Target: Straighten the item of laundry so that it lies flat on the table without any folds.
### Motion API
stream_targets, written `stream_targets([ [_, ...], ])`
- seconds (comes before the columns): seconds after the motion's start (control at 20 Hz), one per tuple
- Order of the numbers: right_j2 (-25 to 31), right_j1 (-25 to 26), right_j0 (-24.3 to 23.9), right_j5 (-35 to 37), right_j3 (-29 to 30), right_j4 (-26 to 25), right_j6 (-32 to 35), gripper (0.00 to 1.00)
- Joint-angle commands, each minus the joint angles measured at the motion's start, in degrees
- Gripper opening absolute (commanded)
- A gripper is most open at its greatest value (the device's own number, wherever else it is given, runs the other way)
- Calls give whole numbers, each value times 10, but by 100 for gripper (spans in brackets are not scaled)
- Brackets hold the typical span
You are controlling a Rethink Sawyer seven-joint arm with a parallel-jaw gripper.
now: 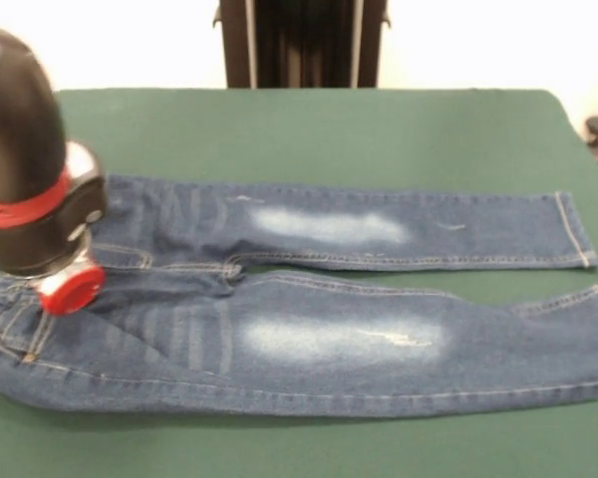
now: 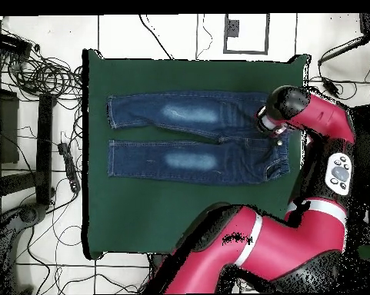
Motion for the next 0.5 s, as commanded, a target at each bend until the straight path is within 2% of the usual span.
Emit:
stream_targets([
  [0.05, 61, 116, -48, -25, -122, -33, -105, 0],
  [0.3, 72, 133, -57, -22, -148, -39, -112, 0],
  [0.5, 72, 133, -53, -37, -139, -37, -89, 0],
])
